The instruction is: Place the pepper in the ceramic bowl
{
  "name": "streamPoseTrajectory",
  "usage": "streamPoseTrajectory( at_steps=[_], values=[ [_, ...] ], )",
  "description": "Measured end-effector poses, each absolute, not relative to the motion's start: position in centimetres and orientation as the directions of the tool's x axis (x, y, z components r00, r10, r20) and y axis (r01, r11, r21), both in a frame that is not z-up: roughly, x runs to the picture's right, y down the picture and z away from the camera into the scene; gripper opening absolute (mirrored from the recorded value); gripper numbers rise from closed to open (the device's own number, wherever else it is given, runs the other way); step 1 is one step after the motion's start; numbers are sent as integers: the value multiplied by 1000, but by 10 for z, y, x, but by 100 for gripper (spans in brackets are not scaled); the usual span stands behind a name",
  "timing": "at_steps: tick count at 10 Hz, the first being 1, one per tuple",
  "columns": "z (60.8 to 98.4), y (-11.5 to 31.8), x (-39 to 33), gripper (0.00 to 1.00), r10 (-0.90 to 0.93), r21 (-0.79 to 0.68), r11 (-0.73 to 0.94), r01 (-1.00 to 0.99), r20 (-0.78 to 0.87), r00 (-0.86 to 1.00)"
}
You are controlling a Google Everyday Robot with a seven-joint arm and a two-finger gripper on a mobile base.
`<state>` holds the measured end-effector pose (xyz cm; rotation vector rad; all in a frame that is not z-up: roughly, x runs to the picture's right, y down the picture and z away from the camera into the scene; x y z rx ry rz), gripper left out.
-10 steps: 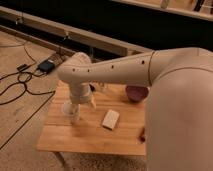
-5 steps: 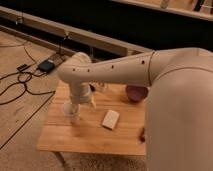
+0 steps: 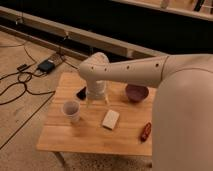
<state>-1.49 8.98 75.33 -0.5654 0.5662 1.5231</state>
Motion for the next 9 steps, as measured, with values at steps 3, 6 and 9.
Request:
streamPoseTrajectory(
  at_steps=[3, 6, 9],
  values=[
    [775, 93, 42, 65, 741, 87, -90, -992, -660, -125],
    [788, 116, 86, 65, 709, 166, -188, -968, -660, -251],
    [786, 137, 114, 65, 688, 225, -253, -941, -642, -339]
  ],
)
